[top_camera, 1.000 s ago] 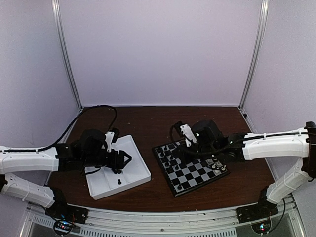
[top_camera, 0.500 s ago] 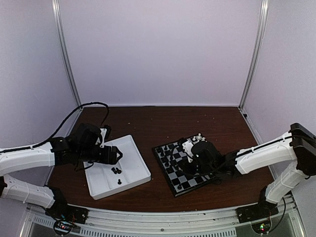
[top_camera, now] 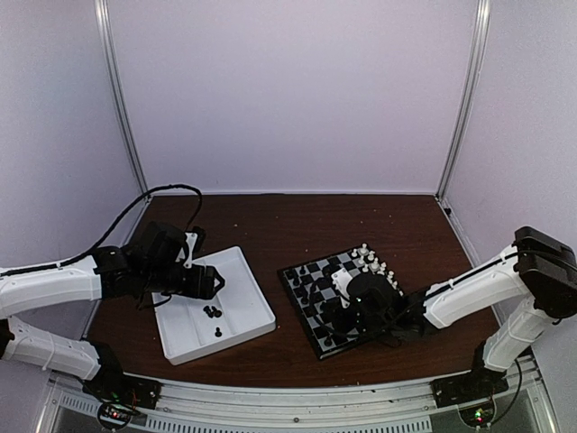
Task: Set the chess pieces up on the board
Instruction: Place the chess piece on the chessboard.
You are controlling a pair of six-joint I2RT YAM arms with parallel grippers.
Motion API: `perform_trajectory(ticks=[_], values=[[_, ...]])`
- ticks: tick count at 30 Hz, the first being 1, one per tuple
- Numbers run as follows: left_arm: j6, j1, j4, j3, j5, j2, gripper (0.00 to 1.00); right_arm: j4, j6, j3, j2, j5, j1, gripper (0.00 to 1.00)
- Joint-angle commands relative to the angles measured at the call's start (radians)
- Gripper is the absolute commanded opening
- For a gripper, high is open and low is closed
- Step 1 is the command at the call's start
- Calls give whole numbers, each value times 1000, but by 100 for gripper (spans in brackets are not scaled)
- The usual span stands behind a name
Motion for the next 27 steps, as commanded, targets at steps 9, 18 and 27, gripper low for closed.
perform_trajectory(ticks=[9,18,27], values=[[15,8,16,19,14,9,73,66,18,-29,49,47,14,4],[14,8,13,17,15,9,72,72,20,-44,45,62,25,8],[11,8,23,15,28,13,72,53,12,-52,15,79,31,9]])
